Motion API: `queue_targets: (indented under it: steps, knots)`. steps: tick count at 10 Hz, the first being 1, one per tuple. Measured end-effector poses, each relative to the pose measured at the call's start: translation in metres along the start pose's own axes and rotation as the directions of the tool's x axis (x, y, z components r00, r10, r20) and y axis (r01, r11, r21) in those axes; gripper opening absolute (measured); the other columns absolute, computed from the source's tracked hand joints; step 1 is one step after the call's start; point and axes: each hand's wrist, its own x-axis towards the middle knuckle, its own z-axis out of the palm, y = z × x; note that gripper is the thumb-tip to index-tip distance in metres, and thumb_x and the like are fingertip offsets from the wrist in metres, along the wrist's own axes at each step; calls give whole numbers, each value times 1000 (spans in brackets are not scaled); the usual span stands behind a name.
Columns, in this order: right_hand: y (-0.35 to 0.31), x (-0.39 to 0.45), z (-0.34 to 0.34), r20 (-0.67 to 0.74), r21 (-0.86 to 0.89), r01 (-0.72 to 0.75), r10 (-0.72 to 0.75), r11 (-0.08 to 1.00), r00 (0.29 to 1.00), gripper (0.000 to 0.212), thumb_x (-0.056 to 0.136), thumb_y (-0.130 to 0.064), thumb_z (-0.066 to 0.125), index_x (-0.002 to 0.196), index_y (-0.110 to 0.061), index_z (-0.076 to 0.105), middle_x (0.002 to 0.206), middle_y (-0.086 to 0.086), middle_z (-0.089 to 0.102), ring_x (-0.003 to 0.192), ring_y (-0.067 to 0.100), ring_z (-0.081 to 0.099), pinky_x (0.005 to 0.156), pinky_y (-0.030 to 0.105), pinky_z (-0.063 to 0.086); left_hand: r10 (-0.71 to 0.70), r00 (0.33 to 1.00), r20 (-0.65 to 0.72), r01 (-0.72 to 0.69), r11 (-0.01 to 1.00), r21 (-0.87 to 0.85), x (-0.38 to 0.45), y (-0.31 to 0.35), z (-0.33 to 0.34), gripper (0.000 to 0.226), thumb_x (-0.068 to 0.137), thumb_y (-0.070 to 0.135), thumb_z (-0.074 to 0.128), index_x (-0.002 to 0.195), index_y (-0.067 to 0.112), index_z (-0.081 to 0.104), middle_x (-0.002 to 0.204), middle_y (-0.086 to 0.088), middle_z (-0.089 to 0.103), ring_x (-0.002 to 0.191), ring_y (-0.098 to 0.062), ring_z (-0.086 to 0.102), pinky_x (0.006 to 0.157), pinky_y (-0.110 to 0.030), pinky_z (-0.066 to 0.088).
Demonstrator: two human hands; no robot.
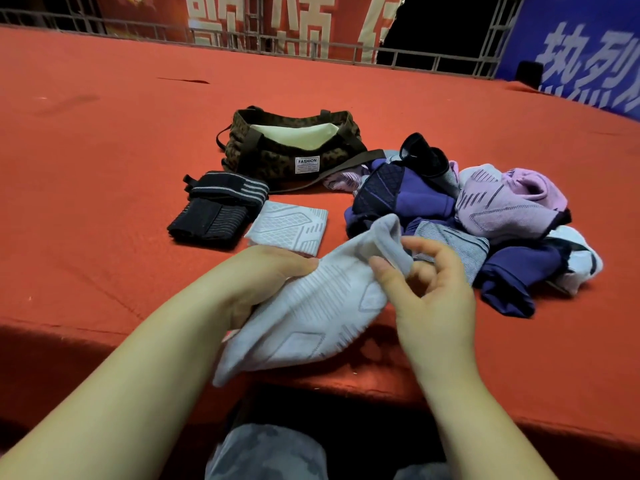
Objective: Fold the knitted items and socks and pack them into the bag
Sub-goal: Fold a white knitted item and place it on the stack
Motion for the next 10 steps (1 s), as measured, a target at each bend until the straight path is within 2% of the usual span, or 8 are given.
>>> queue_targets:
  steps: [1, 2, 4, 5, 6, 7, 8, 10]
  knots:
    - [-6, 8, -7, 32, -50, 83, -82, 995, 996, 18, 76, -33, 76, 78, -26, 59, 67, -5, 64, 60, 7, 55, 62, 26, 45, -4, 999, 51, -4, 986, 169, 5, 1, -7, 26, 78, 27, 69, 94, 7, 74, 98, -12, 73, 98, -32, 68, 93, -49, 51]
    - [-2, 13, -8, 40, -274, 220, -218, 936, 975, 23, 80, -48, 60, 67, -29, 55, 65, -7, 51, 64, 1, 48, 62, 16, 38, 74, 997, -8, -68, 957, 283, -4, 6, 3, 13, 84, 28, 66, 83, 17, 72, 86, 5, 72, 83, -13, 66, 81, -24, 50]
    - [1, 12, -7, 31, -172, 83, -79, 982, 996, 10, 81, -34, 70, 75, -28, 65, 67, -10, 64, 61, 1, 56, 62, 16, 44, 352, 936, 24, -311, 790, 528, -30, 3, 35, 22, 88, 42, 57, 97, 24, 65, 91, 8, 69, 89, -10, 62, 79, -27, 47]
    - [1, 15, -16, -12, -160, 73, -76, 984, 997, 16, 85, -28, 67, 70, -25, 64, 66, -14, 65, 57, 0, 55, 59, 16, 43, 334, 942, 32, -315, 846, 429, -28, -3, 32, 16, 90, 30, 58, 81, 19, 67, 74, 8, 67, 70, -8, 58, 64, -23, 42]
    - [0, 17, -22, 8, -112, 15, -14, 994, 1000, 21, 88, -27, 64, 68, -21, 62, 56, -13, 62, 51, 0, 52, 55, 15, 43, 221, 968, 116, -230, 970, 71, -32, 0, 26, 17, 92, 20, 59, 83, 14, 72, 75, 3, 71, 71, -10, 62, 70, -29, 50]
    - [-4, 12, -19, 106, -93, -18, 28, 995, 994, 14, 81, -37, 70, 84, -24, 64, 73, -10, 66, 67, 4, 58, 70, 24, 51, 316, 931, 183, -356, 898, 259, -33, 1, 20, 15, 92, 25, 59, 92, 17, 71, 86, 0, 73, 82, -13, 66, 83, -37, 51]
    - [-4, 10, -19, 177, -247, 40, 4, 968, 984, 19, 79, -33, 72, 96, -31, 65, 90, -13, 64, 85, -2, 59, 76, 8, 41, 439, 863, 251, -503, 693, 517, -35, 3, 18, 15, 91, 31, 59, 98, 25, 70, 91, 10, 71, 87, -2, 62, 85, -27, 46]
    - [-7, 15, -23, 34, -20, -98, 99, 995, 995, 13, 87, -22, 64, 75, -21, 68, 69, -1, 69, 65, 10, 60, 66, 30, 50, 490, 853, 182, -519, 755, 399, -36, -1, 14, 14, 92, 27, 58, 97, 23, 71, 90, 11, 72, 89, -5, 65, 85, -29, 49]
